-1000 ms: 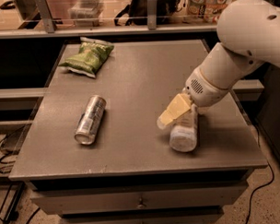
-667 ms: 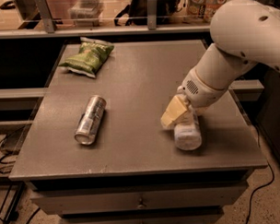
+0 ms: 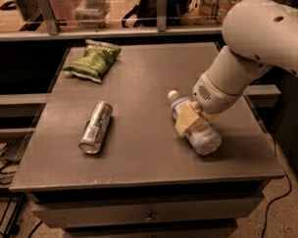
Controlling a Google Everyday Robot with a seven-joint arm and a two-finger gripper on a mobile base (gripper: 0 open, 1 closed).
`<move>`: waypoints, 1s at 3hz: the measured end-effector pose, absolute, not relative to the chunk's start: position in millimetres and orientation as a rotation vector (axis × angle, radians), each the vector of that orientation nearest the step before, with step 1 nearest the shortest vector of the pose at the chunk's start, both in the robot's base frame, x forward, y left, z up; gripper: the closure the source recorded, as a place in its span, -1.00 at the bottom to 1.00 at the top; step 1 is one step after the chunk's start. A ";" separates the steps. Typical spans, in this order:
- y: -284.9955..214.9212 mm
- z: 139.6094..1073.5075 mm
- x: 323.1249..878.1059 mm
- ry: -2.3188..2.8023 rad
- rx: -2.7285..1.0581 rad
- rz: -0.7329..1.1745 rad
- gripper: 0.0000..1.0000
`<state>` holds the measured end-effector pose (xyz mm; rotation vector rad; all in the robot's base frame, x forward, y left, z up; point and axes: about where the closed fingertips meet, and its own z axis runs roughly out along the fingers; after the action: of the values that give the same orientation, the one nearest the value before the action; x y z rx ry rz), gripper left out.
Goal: Move blue plastic bottle near green jalapeno chip bag
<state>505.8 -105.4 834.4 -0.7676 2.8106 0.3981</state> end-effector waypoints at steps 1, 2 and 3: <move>-101.1 864.3 527.1 2.723 -0.836 0.357 1.00; -84.4 925.0 571.6 2.542 -0.971 0.295 1.00; -80.4 950.4 579.4 2.485 -0.964 0.296 1.00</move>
Offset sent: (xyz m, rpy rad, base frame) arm 0.1222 0.0433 0.1743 -0.0058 -0.4421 0.2802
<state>579.4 -80.4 950.4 -0.9637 2.4848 0.2956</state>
